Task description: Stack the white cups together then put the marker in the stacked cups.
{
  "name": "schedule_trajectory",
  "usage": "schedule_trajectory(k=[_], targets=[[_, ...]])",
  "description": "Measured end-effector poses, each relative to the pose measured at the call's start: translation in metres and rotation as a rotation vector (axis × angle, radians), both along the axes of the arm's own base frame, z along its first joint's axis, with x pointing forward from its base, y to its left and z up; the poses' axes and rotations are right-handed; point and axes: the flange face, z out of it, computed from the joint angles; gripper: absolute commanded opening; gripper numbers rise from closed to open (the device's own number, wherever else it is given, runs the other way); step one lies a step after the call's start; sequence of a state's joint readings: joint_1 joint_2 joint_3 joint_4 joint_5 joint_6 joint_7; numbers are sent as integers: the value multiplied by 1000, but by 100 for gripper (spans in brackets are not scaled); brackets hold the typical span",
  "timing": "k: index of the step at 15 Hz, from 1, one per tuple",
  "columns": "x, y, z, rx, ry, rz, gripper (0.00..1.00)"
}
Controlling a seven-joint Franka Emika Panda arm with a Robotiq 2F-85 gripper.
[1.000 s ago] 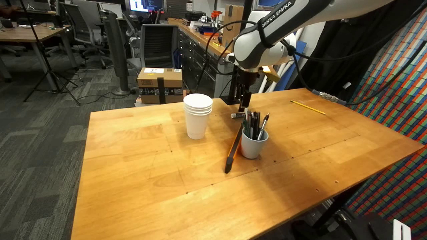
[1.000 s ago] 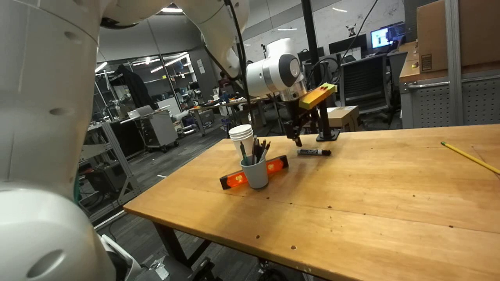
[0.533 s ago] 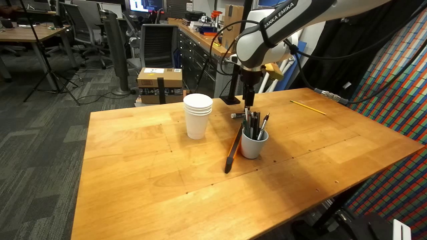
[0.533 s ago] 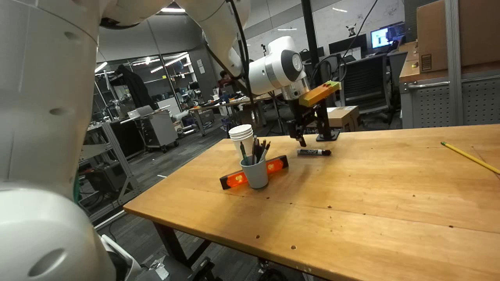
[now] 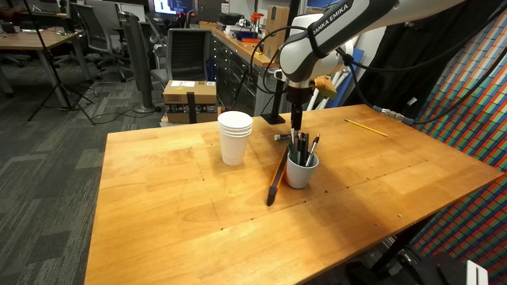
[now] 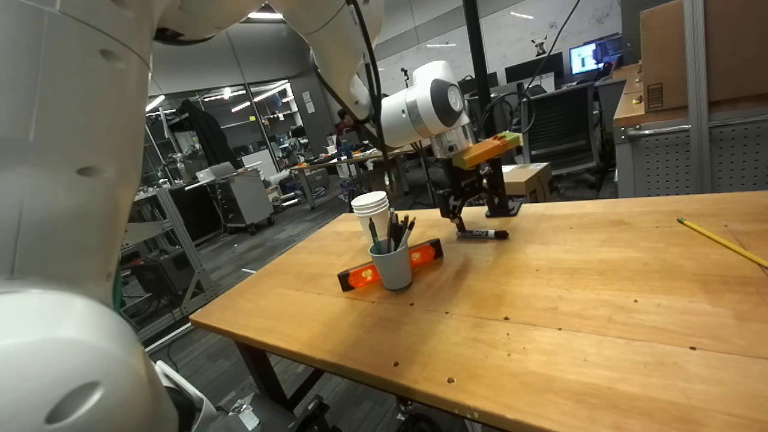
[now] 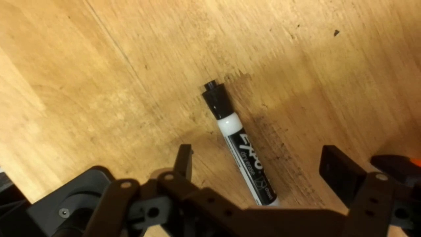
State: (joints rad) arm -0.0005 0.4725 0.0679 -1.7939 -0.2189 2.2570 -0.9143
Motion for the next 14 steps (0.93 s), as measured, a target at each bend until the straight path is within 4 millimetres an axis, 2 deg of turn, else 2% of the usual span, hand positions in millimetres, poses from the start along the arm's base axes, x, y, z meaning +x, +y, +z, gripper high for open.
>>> schedule_trajectory(k=[5,9,10,11,14], targets=[[-3,4,-10,2,18,-16,100],[-5,4,-27,2,43,-22,100],[-5,5,-31,2,50,-24,75],[-5,5,-35,2,55,-26,75],[-2,5,-33,3,47,-38,50]])
